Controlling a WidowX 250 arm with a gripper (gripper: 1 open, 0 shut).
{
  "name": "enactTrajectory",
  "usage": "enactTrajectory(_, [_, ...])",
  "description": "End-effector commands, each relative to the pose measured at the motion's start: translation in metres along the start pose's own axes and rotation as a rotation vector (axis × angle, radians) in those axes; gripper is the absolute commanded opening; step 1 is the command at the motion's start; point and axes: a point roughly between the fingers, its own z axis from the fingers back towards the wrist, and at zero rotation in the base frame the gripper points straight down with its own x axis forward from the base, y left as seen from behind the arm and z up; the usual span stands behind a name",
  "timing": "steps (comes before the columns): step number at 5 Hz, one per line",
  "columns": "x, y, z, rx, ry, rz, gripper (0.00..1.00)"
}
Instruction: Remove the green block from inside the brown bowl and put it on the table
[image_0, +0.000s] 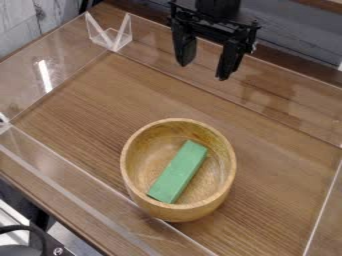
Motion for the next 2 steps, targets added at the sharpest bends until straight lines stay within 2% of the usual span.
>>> enactTrajectory(1, [-0.009, -0.004, -0.005, 0.000, 0.011, 0.001, 1.00])
enactTrajectory(2, [-0.036, -0.015, -0.008, 0.003, -0.021, -0.005, 1.00])
